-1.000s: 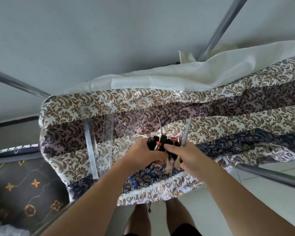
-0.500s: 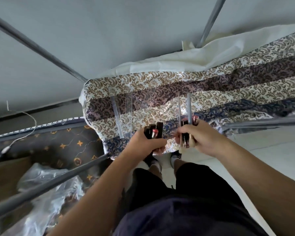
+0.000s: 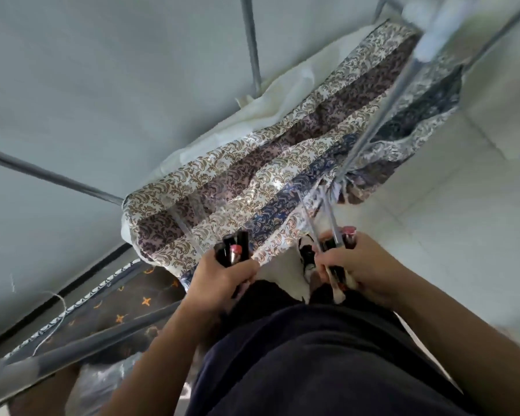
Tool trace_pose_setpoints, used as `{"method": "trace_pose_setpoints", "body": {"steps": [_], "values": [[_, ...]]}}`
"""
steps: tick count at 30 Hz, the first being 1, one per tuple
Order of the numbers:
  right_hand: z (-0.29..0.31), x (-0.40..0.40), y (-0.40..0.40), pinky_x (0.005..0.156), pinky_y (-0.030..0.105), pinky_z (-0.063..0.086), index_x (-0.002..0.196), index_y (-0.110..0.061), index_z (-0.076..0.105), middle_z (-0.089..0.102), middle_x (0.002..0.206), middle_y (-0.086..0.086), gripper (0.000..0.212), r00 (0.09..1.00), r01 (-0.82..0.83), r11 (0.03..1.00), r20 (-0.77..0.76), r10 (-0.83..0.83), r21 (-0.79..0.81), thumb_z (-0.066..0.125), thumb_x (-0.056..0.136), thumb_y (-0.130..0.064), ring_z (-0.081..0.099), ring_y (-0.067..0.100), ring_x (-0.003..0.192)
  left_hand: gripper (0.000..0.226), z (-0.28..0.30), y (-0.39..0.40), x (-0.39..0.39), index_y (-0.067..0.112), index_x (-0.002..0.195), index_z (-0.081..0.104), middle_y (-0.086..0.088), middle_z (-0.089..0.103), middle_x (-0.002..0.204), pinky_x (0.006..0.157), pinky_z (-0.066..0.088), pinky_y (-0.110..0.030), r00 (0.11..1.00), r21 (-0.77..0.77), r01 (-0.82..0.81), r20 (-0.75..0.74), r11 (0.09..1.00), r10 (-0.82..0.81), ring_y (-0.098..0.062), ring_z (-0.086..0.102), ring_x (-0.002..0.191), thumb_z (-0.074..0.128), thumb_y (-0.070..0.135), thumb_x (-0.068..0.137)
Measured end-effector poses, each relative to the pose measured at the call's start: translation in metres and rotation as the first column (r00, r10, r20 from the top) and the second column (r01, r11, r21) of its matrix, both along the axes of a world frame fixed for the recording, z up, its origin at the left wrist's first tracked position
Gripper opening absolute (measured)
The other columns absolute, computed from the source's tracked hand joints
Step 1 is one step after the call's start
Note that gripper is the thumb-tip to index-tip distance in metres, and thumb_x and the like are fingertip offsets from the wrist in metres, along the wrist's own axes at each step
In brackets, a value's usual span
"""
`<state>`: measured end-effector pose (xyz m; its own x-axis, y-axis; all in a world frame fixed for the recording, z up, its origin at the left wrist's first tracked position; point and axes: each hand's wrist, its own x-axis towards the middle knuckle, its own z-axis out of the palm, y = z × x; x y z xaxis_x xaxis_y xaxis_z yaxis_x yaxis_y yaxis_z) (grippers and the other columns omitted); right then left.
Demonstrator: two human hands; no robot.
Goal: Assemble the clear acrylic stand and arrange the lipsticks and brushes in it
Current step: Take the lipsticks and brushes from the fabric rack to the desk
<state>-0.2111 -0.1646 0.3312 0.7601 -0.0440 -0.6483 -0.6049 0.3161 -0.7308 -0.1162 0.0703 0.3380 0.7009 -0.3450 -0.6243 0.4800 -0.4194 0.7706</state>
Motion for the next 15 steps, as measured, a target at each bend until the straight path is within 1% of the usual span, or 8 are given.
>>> {"method": "trace_pose_setpoints", "body": {"steps": [3, 5, 7, 8, 10, 12, 14, 15], "values": [[0.008, -0.054, 0.011, 0.057, 0.037, 0.048, 0.083, -0.003, 0.066, 0.065, 0.070, 0.019, 0.016, 0.973, 0.232, 0.973, -0.018, -0.232, 0.007, 0.069, 0.068, -0.008, 0.061, 0.027, 0.062, 0.015, 0.012, -0.008, -0.008, 0.003, 0.079, 0.068, -0.012, 0.065, 0.065, 0.044, 0.044, -0.024, 0.985, 0.032, 0.159, 0.068, 0.987, -0.161, -0.016, 0.057, 0.050, 0.077, 0.015, 0.075], [0.014, -0.095, 0.016, 0.062, 0.042, 0.048, 0.077, -0.004, 0.067, 0.068, 0.074, 0.021, 0.011, 0.929, 0.370, 0.929, -0.005, -0.370, 0.005, 0.066, 0.066, -0.007, 0.063, 0.029, 0.065, 0.008, 0.023, -0.019, -0.022, 0.005, 0.077, 0.069, -0.014, 0.066, 0.065, 0.045, 0.048, -0.023, 0.965, 0.026, 0.247, 0.086, 0.969, -0.249, -0.016, 0.060, 0.053, 0.077, 0.004, 0.077], [0.019, -0.138, 0.021, 0.057, 0.038, 0.049, 0.072, -0.010, 0.067, 0.067, 0.072, 0.020, 0.009, 0.864, 0.504, 0.864, 0.013, -0.504, 0.003, 0.068, 0.064, -0.008, 0.064, 0.029, 0.063, 0.009, 0.032, -0.034, -0.041, 0.006, 0.078, 0.070, -0.020, 0.066, 0.067, 0.051, 0.055, -0.027, 0.917, 0.009, 0.387, 0.106, 0.922, -0.385, -0.021, 0.062, 0.059, 0.076, 0.000, 0.075], [0.021, -0.161, 0.023, 0.053, 0.036, 0.048, 0.071, -0.013, 0.067, 0.065, 0.070, 0.020, 0.011, 0.827, 0.562, 0.827, 0.030, -0.562, 0.004, 0.070, 0.061, -0.010, 0.063, 0.029, 0.062, 0.011, 0.036, -0.043, -0.053, 0.005, 0.081, 0.071, -0.024, 0.066, 0.072, 0.057, 0.059, -0.033, 0.887, 0.002, 0.451, 0.109, 0.893, -0.448, -0.025, 0.064, 0.062, 0.077, 0.002, 0.073], [0.023, -0.207, 0.026, 0.051, 0.037, 0.045, 0.073, -0.015, 0.067, 0.063, 0.069, 0.019, 0.016, 0.750, 0.659, 0.752, 0.061, -0.658, 0.004, 0.072, 0.058, -0.016, 0.062, 0.029, 0.062, 0.029, 0.042, -0.064, -0.079, 0.003, 0.092, 0.070, -0.027, 0.068, 0.077, 0.067, 0.059, -0.041, 0.833, -0.015, 0.549, 0.098, 0.836, -0.545, -0.032, 0.068, 0.069, 0.076, 0.012, 0.066], [0.025, -0.256, 0.032, 0.051, 0.038, 0.044, 0.076, -0.015, 0.066, 0.062, 0.070, 0.020, 0.019, 0.663, 0.747, 0.665, 0.077, -0.744, -0.004, 0.072, 0.058, -0.018, 0.060, 0.030, 0.063, 0.036, 0.044, -0.086, -0.109, 0.004, 0.098, 0.069, -0.020, 0.072, 0.073, 0.060, 0.057, -0.032, 0.776, -0.029, 0.629, 0.084, 0.777, -0.626, -0.027, 0.071, 0.068, 0.073, 0.014, 0.064], [0.025, -0.306, 0.040, 0.053, 0.039, 0.045, 0.078, -0.015, 0.066, 0.064, 0.071, 0.022, 0.020, 0.560, 0.828, 0.560, 0.093, -0.824, -0.021, 0.073, 0.060, -0.020, 0.061, 0.032, 0.065, 0.035, 0.046, -0.109, -0.146, 0.009, 0.101, 0.068, -0.014, 0.072, 0.068, 0.052, 0.051, -0.024, 0.676, -0.042, 0.736, 0.088, 0.675, -0.732, -0.018, 0.067, 0.059, 0.070, 0.014, 0.067], [0.026, -0.332, 0.044, 0.055, 0.040, 0.046, 0.077, -0.015, 0.066, 0.065, 0.072, 0.021, 0.019, 0.506, 0.862, 0.505, 0.101, -0.857, -0.033, 0.074, 0.061, -0.021, 0.062, 0.033, 0.066, 0.034, 0.046, -0.122, -0.166, 0.012, 0.102, 0.068, -0.012, 0.071, 0.066, 0.051, 0.049, -0.023, 0.621, -0.047, 0.783, 0.092, 0.620, -0.778, -0.016, 0.064, 0.055, 0.069, 0.014, 0.069]]}}
